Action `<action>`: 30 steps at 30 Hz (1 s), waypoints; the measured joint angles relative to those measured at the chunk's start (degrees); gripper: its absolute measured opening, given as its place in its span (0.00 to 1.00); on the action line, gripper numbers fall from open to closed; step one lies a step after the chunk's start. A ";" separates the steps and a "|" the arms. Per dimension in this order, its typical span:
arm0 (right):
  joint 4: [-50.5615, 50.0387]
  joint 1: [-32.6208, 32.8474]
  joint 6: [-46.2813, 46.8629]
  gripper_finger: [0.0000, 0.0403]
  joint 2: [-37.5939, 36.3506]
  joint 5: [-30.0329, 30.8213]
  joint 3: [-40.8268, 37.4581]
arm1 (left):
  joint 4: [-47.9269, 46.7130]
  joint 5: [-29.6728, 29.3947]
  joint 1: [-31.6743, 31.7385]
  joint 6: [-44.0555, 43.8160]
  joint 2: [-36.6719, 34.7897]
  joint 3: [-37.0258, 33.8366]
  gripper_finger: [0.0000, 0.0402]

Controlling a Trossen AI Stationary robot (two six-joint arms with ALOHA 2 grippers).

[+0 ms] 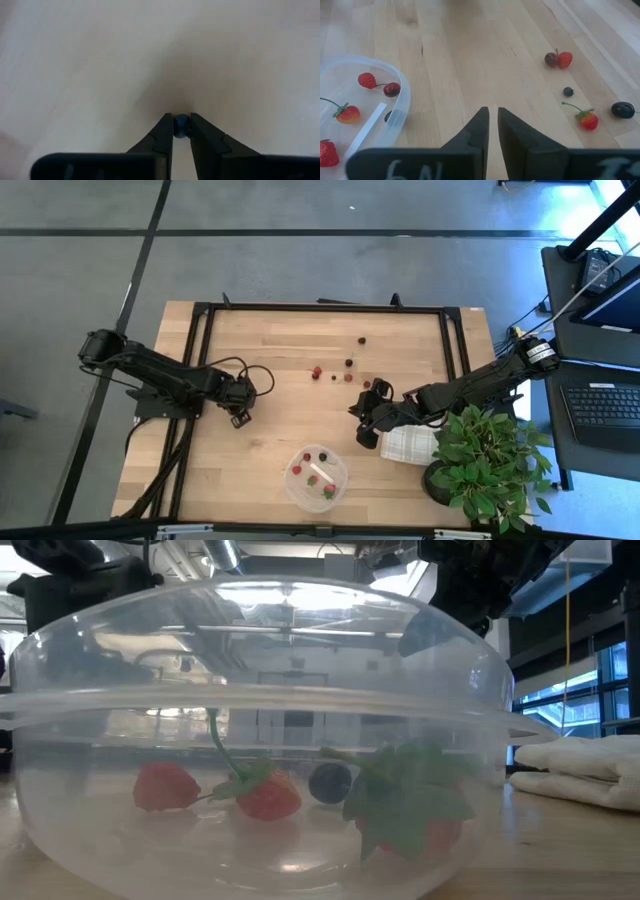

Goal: Pick and placing Produce into tupperware
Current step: Put the blueberry in the bottom transparent bin

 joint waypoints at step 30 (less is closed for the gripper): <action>2.24 0.00 0.02 0.11 -0.02 -0.02 -0.02 | 40.22 16.62 -9.97 48.19 18.73 20.19 0.08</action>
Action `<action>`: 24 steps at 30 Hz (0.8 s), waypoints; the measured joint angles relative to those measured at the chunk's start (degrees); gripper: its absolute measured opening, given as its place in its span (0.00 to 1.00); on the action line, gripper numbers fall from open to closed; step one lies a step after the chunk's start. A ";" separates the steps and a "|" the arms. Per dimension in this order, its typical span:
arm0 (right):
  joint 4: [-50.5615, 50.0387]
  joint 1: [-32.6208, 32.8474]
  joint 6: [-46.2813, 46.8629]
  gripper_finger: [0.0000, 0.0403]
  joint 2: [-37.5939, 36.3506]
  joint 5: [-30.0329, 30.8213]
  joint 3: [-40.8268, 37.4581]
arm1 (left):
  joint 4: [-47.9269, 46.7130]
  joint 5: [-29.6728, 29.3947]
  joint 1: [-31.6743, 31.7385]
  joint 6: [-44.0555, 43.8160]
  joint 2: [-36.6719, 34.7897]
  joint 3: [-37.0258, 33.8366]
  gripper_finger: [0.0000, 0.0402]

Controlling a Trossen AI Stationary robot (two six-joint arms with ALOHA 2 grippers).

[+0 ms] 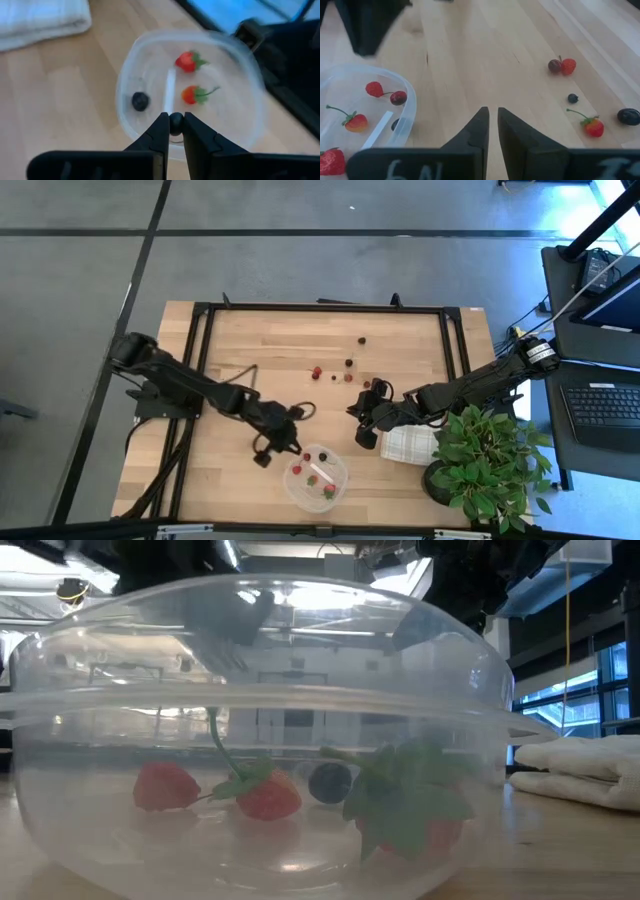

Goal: Pick and placing Produce into tupperware
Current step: Put the blueberry in the bottom transparent bin

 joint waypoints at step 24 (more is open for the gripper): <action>-0.24 0.04 0.14 0.11 0.00 0.00 0.00 | -6.82 -1.02 -3.47 -0.32 18.46 12.32 0.10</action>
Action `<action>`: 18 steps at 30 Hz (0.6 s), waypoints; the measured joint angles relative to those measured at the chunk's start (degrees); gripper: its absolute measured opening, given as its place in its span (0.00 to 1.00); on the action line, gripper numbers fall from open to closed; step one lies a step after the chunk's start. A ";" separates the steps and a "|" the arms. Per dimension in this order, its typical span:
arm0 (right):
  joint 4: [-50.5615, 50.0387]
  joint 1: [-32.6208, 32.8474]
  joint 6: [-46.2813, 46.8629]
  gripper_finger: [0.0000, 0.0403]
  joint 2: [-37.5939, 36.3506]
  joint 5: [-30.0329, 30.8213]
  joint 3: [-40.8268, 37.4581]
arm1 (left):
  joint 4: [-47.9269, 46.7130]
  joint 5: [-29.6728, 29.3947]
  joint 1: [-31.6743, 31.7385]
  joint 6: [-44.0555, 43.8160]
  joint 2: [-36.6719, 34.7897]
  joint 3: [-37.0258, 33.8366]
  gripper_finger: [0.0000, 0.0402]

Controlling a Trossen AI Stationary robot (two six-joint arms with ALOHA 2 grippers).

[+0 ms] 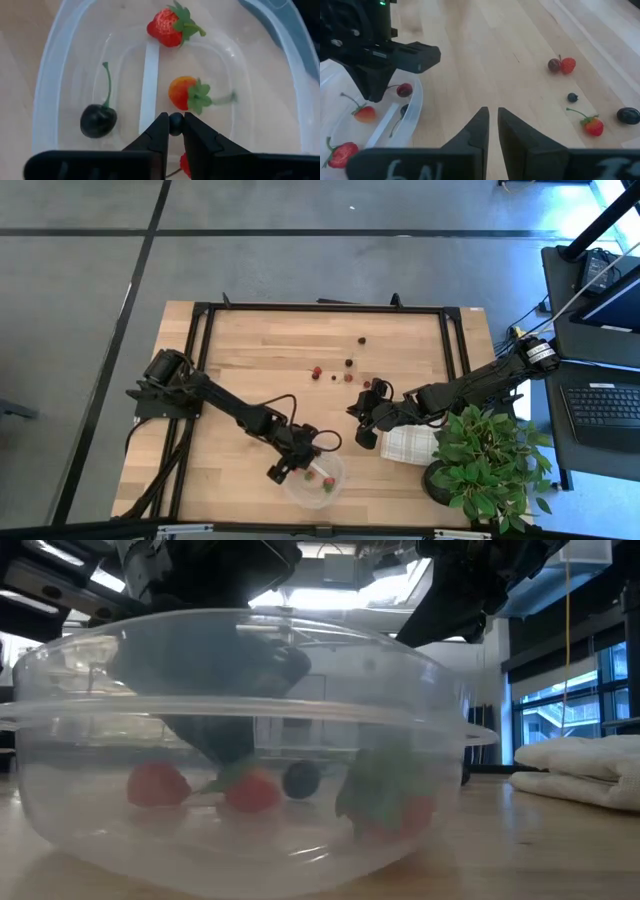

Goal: Pick and placing Produce into tupperware
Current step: Put the blueberry in the bottom transparent bin

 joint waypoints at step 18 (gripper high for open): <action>-0.39 -0.04 0.07 0.11 0.00 0.00 0.00 | 0.09 -3.34 0.00 -0.17 -0.07 0.00 0.18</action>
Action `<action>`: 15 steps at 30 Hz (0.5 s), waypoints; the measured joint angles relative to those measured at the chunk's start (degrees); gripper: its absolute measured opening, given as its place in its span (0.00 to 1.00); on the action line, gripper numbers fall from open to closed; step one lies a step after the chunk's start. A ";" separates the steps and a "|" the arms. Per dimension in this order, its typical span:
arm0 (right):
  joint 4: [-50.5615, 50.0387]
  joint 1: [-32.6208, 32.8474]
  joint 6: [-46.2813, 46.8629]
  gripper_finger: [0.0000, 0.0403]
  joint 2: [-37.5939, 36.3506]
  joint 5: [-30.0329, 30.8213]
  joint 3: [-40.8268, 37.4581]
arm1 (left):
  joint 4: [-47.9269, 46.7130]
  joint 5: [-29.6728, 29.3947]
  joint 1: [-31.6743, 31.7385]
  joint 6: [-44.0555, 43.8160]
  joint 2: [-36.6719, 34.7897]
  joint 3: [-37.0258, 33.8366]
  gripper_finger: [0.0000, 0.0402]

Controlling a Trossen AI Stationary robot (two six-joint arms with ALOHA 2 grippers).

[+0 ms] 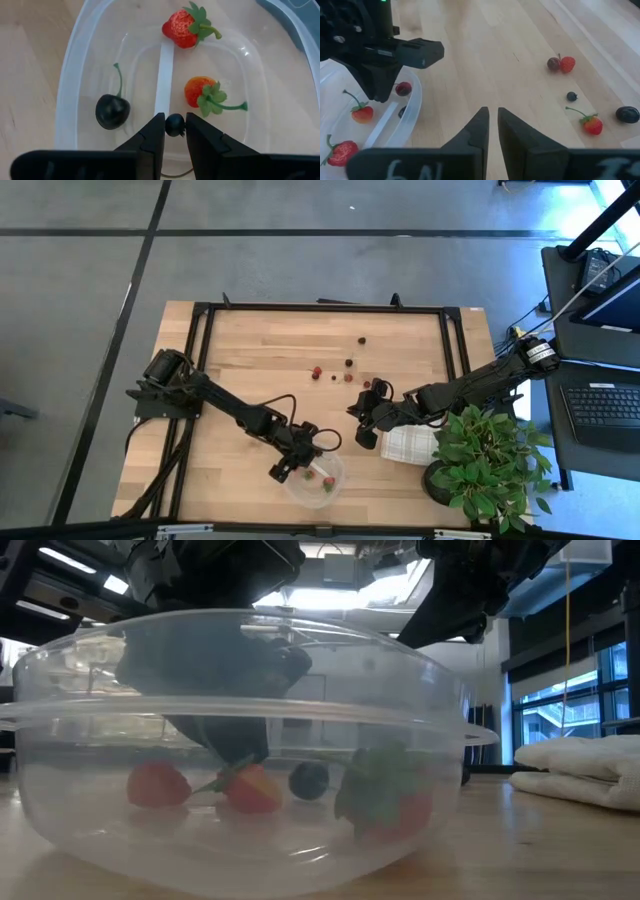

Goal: Pick and placing Produce into tupperware
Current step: Put the blueberry in the bottom transparent bin

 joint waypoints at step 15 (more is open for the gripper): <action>0.09 0.00 0.04 0.11 0.00 -0.02 0.00 | 0.07 -0.03 0.00 -0.23 -0.04 0.00 0.21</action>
